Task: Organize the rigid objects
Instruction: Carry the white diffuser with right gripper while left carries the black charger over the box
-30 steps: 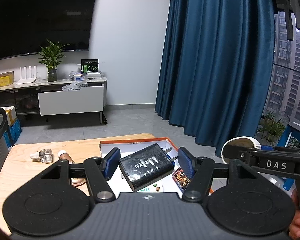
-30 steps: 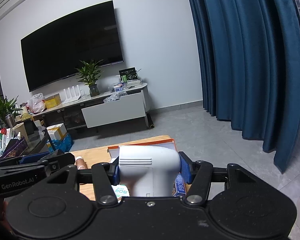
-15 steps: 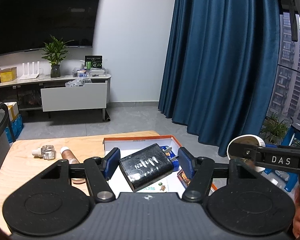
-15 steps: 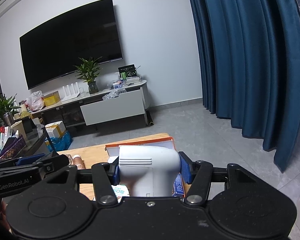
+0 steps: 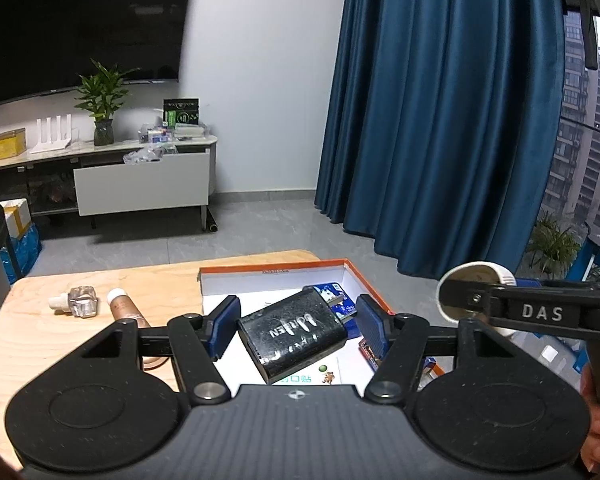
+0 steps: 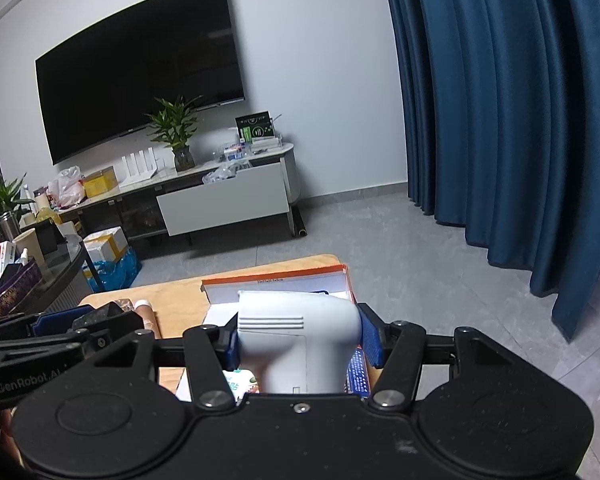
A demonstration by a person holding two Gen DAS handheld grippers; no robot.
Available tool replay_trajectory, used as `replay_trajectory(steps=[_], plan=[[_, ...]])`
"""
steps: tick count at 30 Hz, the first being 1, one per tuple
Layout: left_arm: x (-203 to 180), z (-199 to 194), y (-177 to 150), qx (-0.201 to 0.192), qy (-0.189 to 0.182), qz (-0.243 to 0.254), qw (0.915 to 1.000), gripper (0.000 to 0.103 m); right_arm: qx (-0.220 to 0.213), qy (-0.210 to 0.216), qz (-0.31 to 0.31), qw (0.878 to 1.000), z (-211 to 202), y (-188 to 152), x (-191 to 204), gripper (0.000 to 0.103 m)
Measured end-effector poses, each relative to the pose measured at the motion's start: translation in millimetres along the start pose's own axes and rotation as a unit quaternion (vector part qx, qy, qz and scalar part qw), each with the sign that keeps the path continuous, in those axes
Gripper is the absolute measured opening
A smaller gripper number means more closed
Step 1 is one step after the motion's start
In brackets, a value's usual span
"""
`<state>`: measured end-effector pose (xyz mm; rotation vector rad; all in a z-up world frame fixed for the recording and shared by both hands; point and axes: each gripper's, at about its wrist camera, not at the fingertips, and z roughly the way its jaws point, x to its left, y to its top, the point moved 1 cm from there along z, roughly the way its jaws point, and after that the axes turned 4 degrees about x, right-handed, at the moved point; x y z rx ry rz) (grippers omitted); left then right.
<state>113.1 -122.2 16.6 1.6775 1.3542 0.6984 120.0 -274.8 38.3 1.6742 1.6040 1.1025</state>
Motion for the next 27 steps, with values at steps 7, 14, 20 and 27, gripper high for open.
replay_trajectory(steps=[7, 14, 20, 27], plan=[[2, 21, 3, 0.017, -0.004, 0.006, 0.9998, 0.064, 0.014, 0.001, -0.006, 1.0, 27, 10, -6, 0.067], [5, 41, 4, 0.034, -0.005, 0.009, 0.9994, 0.064, 0.027, 0.01, -0.014, 0.999, 51, 21, -13, 0.067], [1, 56, 5, 0.049, -0.008, 0.014, 0.9987, 0.064, 0.049, 0.018, -0.019, 0.998, 74, 28, -17, 0.067], [0, 68, 7, 0.069, -0.015, 0.018, 0.9974, 0.064, 0.074, 0.027, -0.013, 0.997, 93, 33, -25, 0.067]])
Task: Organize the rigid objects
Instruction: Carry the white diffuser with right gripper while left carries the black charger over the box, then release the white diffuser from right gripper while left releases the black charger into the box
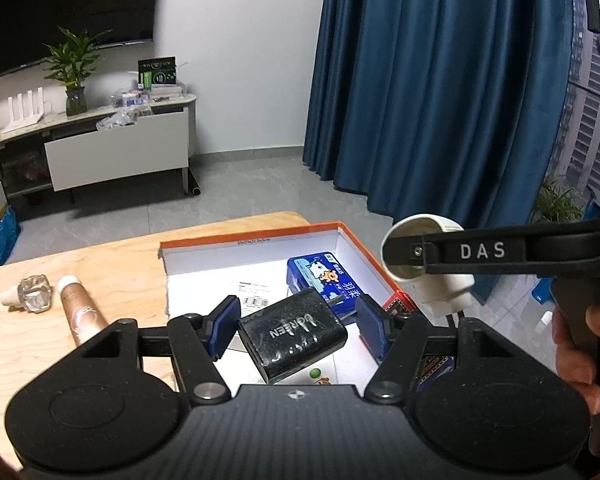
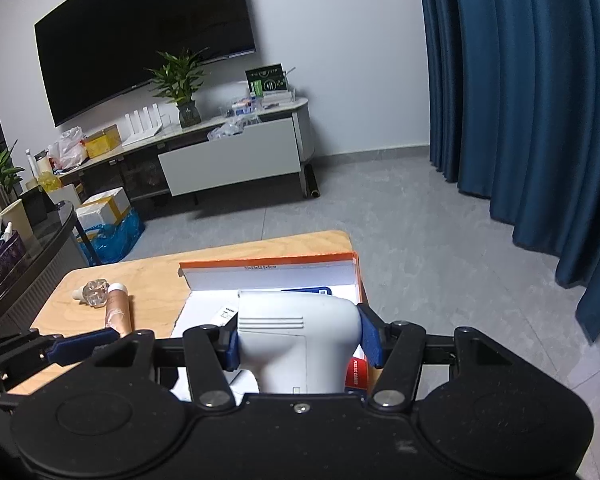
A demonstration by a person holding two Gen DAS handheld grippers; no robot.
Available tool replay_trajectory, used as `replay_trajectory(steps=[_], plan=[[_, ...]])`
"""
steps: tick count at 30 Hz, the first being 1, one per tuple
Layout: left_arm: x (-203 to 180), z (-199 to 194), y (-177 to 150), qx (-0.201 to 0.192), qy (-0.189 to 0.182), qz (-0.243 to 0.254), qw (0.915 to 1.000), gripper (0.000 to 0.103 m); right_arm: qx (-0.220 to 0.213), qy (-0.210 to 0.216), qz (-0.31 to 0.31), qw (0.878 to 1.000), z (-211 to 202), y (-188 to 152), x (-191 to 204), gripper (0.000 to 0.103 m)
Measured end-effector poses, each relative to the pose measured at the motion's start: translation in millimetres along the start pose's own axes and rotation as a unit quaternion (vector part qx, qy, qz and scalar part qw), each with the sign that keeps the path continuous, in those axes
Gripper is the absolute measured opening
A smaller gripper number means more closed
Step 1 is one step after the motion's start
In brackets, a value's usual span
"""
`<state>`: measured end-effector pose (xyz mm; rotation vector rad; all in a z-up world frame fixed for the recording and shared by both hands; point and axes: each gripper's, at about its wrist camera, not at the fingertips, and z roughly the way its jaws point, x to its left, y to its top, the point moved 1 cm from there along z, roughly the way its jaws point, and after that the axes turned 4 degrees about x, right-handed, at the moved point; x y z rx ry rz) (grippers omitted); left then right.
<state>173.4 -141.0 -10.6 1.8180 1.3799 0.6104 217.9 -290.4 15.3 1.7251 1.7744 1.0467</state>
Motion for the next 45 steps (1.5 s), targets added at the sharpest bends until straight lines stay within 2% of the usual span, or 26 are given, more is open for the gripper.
replay_trajectory(steps=[24, 37, 41, 42, 45], plan=[[3, 33, 10, 0.05, -0.021, -0.004, 0.9985, 0.064, 0.068, 0.005, 0.002, 0.998, 43, 15, 0, 0.067], [-10, 42, 5, 0.07, -0.046, 0.008, 0.9965, 0.064, 0.085, -0.002, -0.001, 0.996, 55, 12, -1, 0.068], [-15, 43, 5, 0.077, -0.057, 0.014, 0.9953, 0.063, 0.074, -0.003, 0.0, 0.997, 50, 15, 1, 0.075], [-16, 43, 4, 0.079, -0.058, 0.016, 0.9951, 0.064, 0.072, -0.005, 0.0, 0.997, 48, 16, 1, 0.076], [-17, 41, 4, 0.075, -0.057, 0.015, 0.9954, 0.076, 0.063, -0.004, 0.002, 0.998, 40, 18, 2, 0.078]])
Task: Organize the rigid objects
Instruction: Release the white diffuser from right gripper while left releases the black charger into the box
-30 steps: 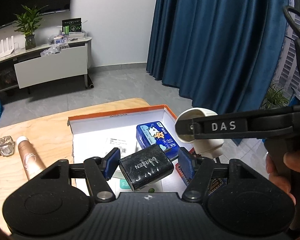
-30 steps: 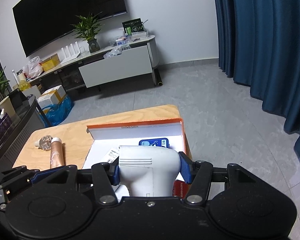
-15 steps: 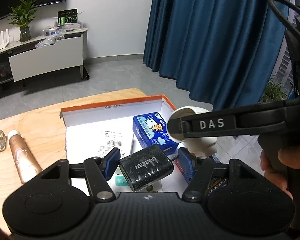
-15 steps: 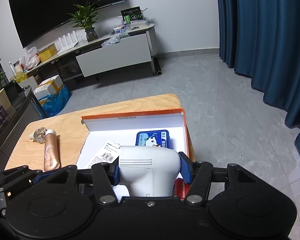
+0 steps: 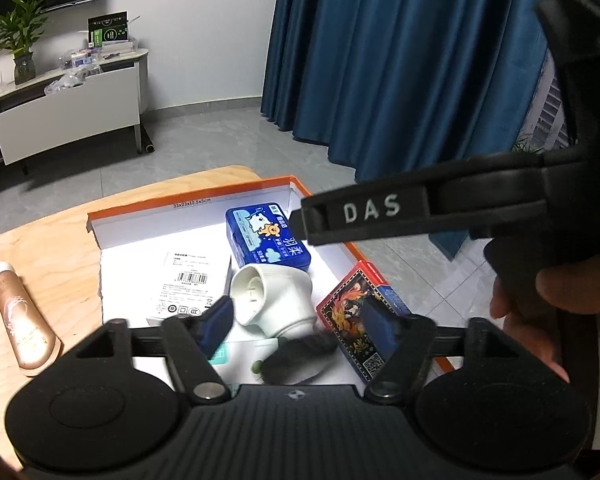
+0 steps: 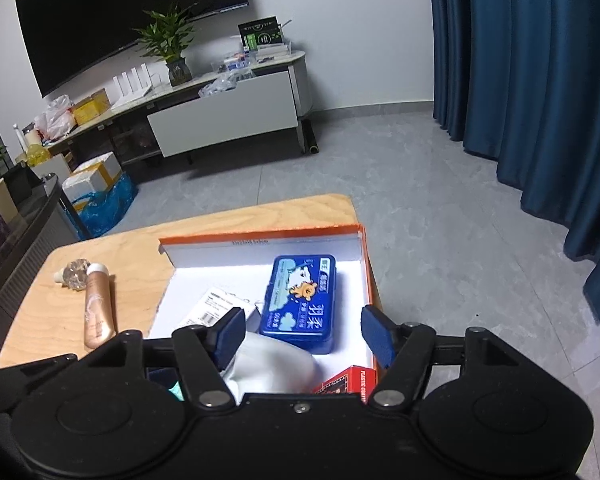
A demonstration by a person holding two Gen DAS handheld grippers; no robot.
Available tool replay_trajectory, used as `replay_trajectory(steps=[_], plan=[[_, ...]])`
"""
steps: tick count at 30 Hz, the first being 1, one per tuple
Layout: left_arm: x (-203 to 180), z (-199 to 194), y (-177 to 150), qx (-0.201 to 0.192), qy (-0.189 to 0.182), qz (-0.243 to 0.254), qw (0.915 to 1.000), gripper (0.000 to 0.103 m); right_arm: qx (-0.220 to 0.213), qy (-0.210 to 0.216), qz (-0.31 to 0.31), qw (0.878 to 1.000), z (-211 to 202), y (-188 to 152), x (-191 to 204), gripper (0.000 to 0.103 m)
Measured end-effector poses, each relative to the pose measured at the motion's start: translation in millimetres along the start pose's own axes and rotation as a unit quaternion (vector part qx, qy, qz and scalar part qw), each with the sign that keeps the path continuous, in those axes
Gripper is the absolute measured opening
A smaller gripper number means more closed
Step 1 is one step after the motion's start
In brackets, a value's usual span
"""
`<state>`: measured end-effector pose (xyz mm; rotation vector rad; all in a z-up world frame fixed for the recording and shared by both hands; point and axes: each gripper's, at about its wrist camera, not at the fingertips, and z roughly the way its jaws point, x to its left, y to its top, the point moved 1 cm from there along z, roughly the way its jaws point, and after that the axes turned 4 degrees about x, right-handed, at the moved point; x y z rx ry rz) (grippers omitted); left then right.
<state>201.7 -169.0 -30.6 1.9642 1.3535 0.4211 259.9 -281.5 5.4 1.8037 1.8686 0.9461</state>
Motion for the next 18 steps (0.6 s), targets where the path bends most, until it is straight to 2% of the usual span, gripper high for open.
replay_trajectory(steps=[9, 13, 18], plan=[[16, -17, -5, -0.007, 0.007, -0.012, 0.9999, 0.081, -0.031, -0.003, -0.005, 1.0, -31, 9, 21, 0.082], [39, -32, -10, -0.018, 0.023, -0.035, 0.999, 0.084, -0.034, 0.008, -0.018, 0.999, -39, 10, 44, 0.086], [84, -52, -23, -0.026, 0.06, -0.067, 0.9957, 0.086, -0.027, 0.026, -0.036, 0.999, -41, 9, 80, 0.087]])
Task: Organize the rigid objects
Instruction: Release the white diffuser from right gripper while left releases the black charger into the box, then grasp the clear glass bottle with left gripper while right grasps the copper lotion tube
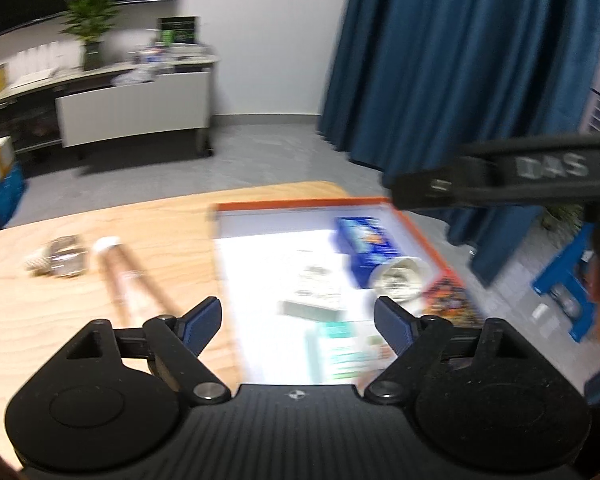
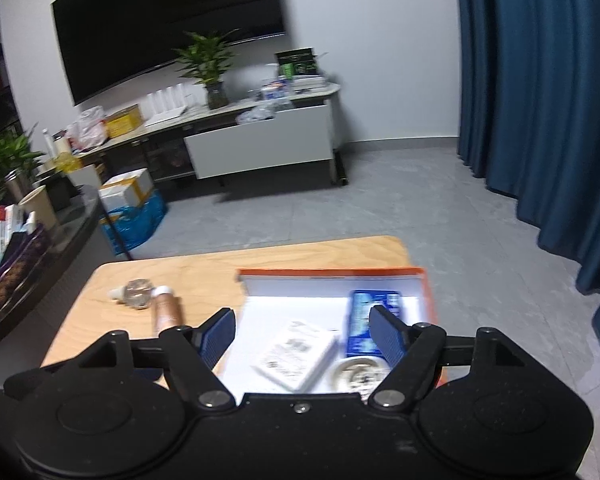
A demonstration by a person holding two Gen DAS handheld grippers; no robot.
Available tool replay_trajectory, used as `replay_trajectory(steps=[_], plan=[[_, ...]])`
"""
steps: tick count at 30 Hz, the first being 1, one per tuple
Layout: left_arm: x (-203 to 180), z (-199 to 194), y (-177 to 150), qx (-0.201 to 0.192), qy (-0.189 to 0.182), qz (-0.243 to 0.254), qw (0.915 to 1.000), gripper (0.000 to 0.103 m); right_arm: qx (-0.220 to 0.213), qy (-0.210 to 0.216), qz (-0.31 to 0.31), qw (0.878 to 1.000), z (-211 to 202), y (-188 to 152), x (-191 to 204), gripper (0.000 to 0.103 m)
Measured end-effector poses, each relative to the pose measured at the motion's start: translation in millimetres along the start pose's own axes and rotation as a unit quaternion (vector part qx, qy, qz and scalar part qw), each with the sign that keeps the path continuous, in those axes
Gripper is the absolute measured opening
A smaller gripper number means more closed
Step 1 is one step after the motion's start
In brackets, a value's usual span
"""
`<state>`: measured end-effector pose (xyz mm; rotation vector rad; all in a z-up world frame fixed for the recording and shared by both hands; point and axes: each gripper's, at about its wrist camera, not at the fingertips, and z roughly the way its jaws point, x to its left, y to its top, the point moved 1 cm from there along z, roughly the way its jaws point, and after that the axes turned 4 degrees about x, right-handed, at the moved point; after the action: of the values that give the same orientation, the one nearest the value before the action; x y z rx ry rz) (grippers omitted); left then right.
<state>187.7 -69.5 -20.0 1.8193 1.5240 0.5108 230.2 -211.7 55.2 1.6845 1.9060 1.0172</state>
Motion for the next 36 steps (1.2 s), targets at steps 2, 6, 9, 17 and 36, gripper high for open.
replay_trajectory(steps=[2, 6, 9, 17, 36], plan=[[25, -3, -3, -0.001, 0.021, -0.018, 0.9996, 0.087, 0.002, 0.009, -0.007, 1.0, 0, 0, 16, 0.088], [77, -5, -6, -0.003, 0.077, -0.052, 0.9957, 0.092, 0.004, 0.035, -0.014, 0.999, 1, -5, 46, 0.088], [116, 0, -3, -0.006, 0.118, -0.091, 0.9888, 0.095, 0.006, 0.045, -0.013, 0.999, 6, -9, 68, 0.088], [169, 49, 21, 0.007, 0.162, -0.136, 0.9773, 0.099, 0.027, 0.05, -0.037, 0.998, 36, -20, 119, 0.088], [192, 108, 31, -0.004, 0.181, -0.093, 0.979, 0.079, 0.062, 0.046, -0.027, 0.997, 114, -18, 138, 0.088]])
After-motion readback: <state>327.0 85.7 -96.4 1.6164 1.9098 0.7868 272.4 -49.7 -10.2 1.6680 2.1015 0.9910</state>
